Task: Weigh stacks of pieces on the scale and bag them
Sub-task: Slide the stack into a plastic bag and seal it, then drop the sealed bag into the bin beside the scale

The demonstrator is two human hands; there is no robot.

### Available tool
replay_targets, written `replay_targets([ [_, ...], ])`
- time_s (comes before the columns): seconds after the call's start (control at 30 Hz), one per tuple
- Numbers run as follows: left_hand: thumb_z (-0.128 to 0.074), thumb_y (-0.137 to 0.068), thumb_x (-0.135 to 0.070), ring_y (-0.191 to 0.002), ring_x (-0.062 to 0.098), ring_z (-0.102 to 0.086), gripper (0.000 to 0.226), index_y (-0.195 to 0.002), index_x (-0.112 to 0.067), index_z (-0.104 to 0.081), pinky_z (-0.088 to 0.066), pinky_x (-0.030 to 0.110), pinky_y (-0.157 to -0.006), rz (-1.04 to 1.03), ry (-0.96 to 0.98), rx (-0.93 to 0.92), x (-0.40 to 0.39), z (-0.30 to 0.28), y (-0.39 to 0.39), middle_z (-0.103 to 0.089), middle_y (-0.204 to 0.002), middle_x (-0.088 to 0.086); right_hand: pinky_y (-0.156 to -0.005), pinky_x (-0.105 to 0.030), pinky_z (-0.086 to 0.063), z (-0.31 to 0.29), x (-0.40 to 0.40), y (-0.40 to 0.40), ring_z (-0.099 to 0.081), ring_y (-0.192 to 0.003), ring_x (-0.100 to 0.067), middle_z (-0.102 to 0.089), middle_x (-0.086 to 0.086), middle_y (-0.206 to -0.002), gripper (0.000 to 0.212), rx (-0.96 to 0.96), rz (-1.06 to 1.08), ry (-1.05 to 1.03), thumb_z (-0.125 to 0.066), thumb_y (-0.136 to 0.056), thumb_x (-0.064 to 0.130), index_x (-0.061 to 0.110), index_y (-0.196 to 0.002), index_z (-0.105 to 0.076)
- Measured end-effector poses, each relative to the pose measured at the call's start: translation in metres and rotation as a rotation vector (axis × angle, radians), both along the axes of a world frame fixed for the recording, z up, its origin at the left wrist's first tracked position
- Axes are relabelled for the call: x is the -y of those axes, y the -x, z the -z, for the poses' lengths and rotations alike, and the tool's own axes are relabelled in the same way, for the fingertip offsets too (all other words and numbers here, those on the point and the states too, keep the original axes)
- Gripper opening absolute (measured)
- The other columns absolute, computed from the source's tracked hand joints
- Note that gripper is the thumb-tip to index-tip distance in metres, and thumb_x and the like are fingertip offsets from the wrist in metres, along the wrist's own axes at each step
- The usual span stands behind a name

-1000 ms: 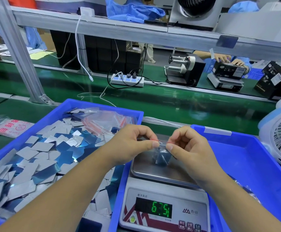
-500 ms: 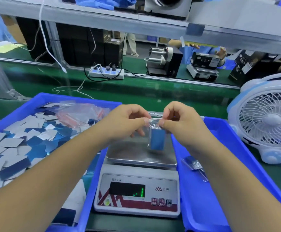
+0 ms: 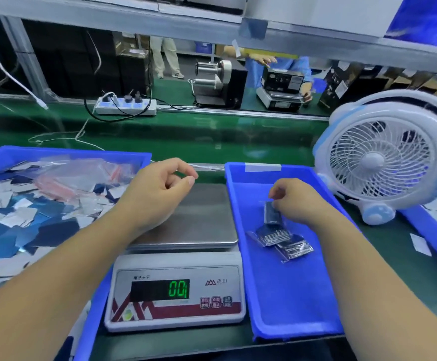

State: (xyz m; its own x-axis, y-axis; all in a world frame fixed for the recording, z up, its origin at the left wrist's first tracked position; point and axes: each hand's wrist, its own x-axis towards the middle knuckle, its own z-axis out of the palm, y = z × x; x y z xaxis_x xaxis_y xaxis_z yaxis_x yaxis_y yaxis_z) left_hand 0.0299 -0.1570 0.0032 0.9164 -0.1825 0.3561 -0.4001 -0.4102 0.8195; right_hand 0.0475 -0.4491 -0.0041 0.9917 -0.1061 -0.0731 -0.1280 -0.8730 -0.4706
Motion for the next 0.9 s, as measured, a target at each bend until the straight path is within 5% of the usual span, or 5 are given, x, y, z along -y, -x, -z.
replay_targets([
  [0.13,-0.059,-0.097,-0.014,-0.041,0.005,-0.032,0.017,-0.088,-0.027,-0.064,-0.027,0.011,-0.043,0.01,-0.039,-0.031,-0.006,0.0,-0.001,-0.036,-0.043,-0.012,-0.071,-0.027,-0.042,-0.009,-0.018,0.003,-0.058,-0.092,-0.016,-0.064,0.006,-0.101,0.022,0.064,-0.079,0.09,-0.056,-0.087,0.007,0.028,-0.091,-0.061],
  [0.3,-0.058,-0.097,-0.019,-0.043,0.006,-0.032,0.012,-0.093,-0.029,-0.063,-0.03,0.013,-0.043,0.022,-0.097,-0.07,-0.02,-0.007,-0.002,-0.036,-0.047,-0.012,-0.059,-0.015,-0.038,-0.039,-0.069,0.018,-0.054,-0.074,-0.003,-0.06,0.018,-0.081,0.02,0.203,-0.283,0.103,-0.054,-0.088,0.011,0.03,-0.084,-0.061],
  [0.43,-0.055,-0.097,-0.021,-0.04,0.006,-0.033,0.012,-0.092,-0.03,-0.062,-0.031,0.012,-0.041,-0.028,-0.168,-0.164,-0.052,-0.011,-0.005,-0.036,-0.045,-0.012,-0.068,-0.031,-0.049,-0.054,-0.123,0.031,-0.057,-0.076,-0.009,-0.062,0.014,-0.078,0.013,0.219,-0.477,0.116,-0.054,-0.087,0.016,0.027,-0.083,-0.061],
  [0.73,-0.055,-0.091,-0.023,-0.058,0.012,-0.056,0.011,-0.086,-0.03,-0.062,-0.037,0.025,-0.052,-0.45,-0.358,-0.32,-0.168,-0.009,-0.006,-0.064,-0.07,-0.005,-0.077,-0.037,-0.053,-0.055,-0.215,0.034,-0.058,-0.084,-0.017,-0.064,0.01,-0.087,0.007,0.142,-0.732,0.223,-0.052,-0.09,0.027,0.028,-0.089,-0.059],
  [0.9,-0.055,-0.089,-0.026,-0.051,0.012,-0.049,0.011,-0.084,-0.028,-0.064,-0.048,0.034,-0.056,-0.648,-0.065,-0.222,-0.213,-0.001,-0.007,-0.059,-0.058,-0.008,-0.074,-0.035,-0.051,-0.043,-0.257,0.031,-0.057,-0.088,-0.019,-0.064,0.006,-0.095,0.012,0.081,-0.861,0.295,-0.053,-0.092,0.029,0.028,-0.099,-0.062],
])
